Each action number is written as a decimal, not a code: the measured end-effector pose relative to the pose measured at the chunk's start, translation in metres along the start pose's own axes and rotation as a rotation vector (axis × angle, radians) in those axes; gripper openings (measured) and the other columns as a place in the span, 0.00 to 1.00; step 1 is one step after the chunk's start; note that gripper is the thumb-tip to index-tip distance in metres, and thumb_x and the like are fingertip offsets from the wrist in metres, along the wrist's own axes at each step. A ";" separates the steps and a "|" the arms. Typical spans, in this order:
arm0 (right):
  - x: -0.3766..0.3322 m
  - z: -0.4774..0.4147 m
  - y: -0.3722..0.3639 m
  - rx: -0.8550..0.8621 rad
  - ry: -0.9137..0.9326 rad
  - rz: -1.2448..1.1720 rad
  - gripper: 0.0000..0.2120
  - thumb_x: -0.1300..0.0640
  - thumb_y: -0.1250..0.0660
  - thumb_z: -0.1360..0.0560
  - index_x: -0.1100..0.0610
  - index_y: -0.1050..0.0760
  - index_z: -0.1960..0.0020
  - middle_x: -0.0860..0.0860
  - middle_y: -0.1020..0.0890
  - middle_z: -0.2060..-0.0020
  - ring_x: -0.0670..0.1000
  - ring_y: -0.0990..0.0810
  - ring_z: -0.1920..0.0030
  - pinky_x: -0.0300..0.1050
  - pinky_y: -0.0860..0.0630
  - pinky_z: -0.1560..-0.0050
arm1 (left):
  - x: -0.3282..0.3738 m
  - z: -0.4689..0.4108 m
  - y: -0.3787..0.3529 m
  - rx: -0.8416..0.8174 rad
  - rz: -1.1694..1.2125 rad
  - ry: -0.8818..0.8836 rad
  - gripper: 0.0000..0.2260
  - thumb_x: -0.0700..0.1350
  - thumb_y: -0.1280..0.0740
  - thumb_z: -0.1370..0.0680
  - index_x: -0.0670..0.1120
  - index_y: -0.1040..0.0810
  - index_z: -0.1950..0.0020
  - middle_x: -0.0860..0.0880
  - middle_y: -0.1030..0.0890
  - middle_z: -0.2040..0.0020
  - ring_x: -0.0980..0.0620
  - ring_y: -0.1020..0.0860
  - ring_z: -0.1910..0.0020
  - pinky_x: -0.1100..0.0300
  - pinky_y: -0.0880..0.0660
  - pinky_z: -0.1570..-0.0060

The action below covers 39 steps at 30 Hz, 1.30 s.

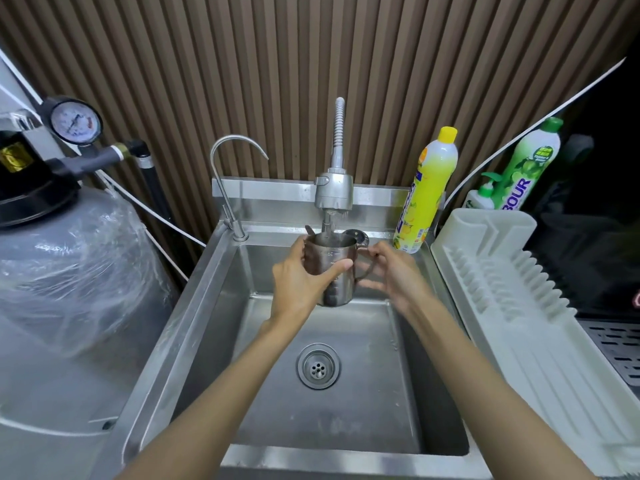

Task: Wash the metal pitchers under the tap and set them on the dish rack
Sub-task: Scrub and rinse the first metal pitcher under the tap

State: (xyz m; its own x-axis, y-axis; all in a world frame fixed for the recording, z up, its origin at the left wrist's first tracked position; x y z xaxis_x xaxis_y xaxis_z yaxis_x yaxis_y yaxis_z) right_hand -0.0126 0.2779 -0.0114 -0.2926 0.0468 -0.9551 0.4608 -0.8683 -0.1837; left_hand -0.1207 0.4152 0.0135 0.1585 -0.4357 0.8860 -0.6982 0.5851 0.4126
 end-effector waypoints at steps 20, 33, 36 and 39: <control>-0.042 -0.038 -0.028 -0.228 0.161 -0.046 0.08 0.65 0.41 0.34 0.57 0.38 0.68 0.47 0.15 0.56 0.46 0.24 0.63 0.41 0.27 0.56 | 0.002 -0.019 -0.011 0.112 0.424 -0.003 0.29 0.33 0.23 0.37 0.45 0.37 0.45 0.48 0.24 0.46 0.65 0.24 0.50 0.78 0.32 0.50; 0.044 -0.017 -0.019 -0.139 -0.117 -0.205 0.11 0.61 0.45 0.23 0.57 0.30 0.63 0.53 0.18 0.62 0.51 0.17 0.62 0.57 0.22 0.49 | 0.013 -0.005 0.014 0.036 -0.264 -0.122 0.30 0.63 0.27 0.37 0.48 0.32 0.44 0.51 0.20 0.49 0.48 0.21 0.49 0.55 0.27 0.54; 0.033 -0.017 -0.002 -0.048 -0.095 0.017 0.07 0.59 0.42 0.24 0.59 0.28 0.59 0.55 0.19 0.56 0.53 0.16 0.62 0.52 0.19 0.61 | 0.001 -0.002 0.007 0.028 -0.150 -0.026 0.29 0.63 0.26 0.37 0.47 0.31 0.48 0.51 0.20 0.52 0.49 0.21 0.52 0.55 0.24 0.53; 0.004 -0.015 0.006 0.048 -0.041 0.205 0.08 0.58 0.38 0.26 0.59 0.25 0.62 0.52 0.18 0.59 0.53 0.16 0.64 0.45 0.21 0.73 | -0.017 0.001 -0.005 0.010 0.061 0.123 0.26 0.58 0.24 0.37 0.46 0.31 0.50 0.51 0.21 0.54 0.53 0.21 0.54 0.66 0.25 0.57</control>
State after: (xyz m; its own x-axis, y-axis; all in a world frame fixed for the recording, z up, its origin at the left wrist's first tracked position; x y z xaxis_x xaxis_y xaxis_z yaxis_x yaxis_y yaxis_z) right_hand 0.0013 0.2797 -0.0201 -0.2309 -0.1525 -0.9609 0.4744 -0.8799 0.0257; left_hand -0.1206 0.4197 -0.0040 0.1997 -0.3125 0.9287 -0.7156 0.6009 0.3560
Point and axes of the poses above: each hand's wrist, its own z-axis away from the middle knuckle, its own y-axis out of the back of the hand, x = y × z, the point moved 10 cm from there along -z, towards the middle knuckle
